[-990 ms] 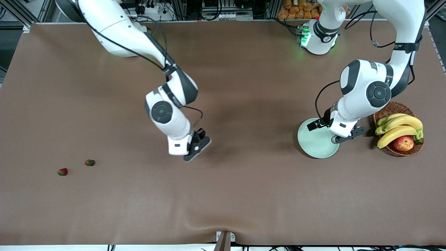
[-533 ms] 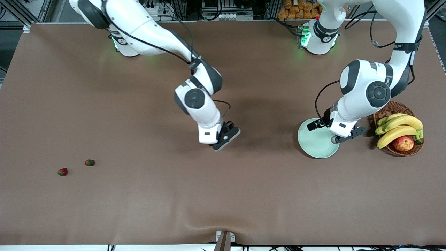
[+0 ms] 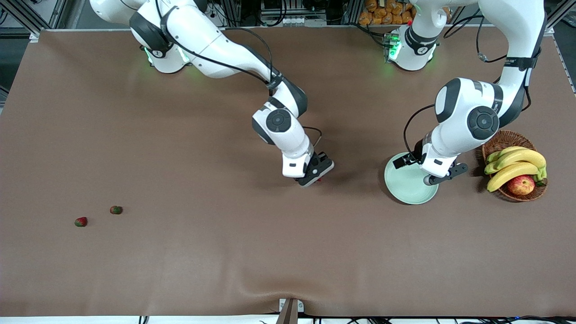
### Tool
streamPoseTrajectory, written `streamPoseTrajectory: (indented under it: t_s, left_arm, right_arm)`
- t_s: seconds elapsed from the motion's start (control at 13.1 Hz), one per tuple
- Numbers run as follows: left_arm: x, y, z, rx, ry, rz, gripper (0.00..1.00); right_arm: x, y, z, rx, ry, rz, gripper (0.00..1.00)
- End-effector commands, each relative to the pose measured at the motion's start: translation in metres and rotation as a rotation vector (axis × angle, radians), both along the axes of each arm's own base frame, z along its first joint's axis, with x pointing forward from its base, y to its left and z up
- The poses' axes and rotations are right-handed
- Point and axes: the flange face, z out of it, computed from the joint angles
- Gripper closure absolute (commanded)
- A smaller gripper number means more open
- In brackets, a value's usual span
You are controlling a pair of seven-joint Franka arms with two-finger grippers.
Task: Collect all strawberries into plate
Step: 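Carry the strawberry with the right gripper toward the left gripper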
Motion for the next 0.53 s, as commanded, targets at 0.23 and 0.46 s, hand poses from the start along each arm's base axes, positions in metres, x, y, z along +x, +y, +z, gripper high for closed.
streamPoseTrajectory:
  t_s: [0.23, 0.46]
  left_arm:
    - [0.003, -0.023, 0.006, -0.009, -0.008, 0.065, 0.0]
    - [-0.002, -0.044, 0.007, -0.004, -0.005, 0.088, 0.0]
  right_arm:
    - [0.0, 0.012, -0.014, 0.014, -0.017, -0.007, 0.0]
    - [0.011, 0.007, 0.023, 0.032, -0.036, -0.02, 0.0]
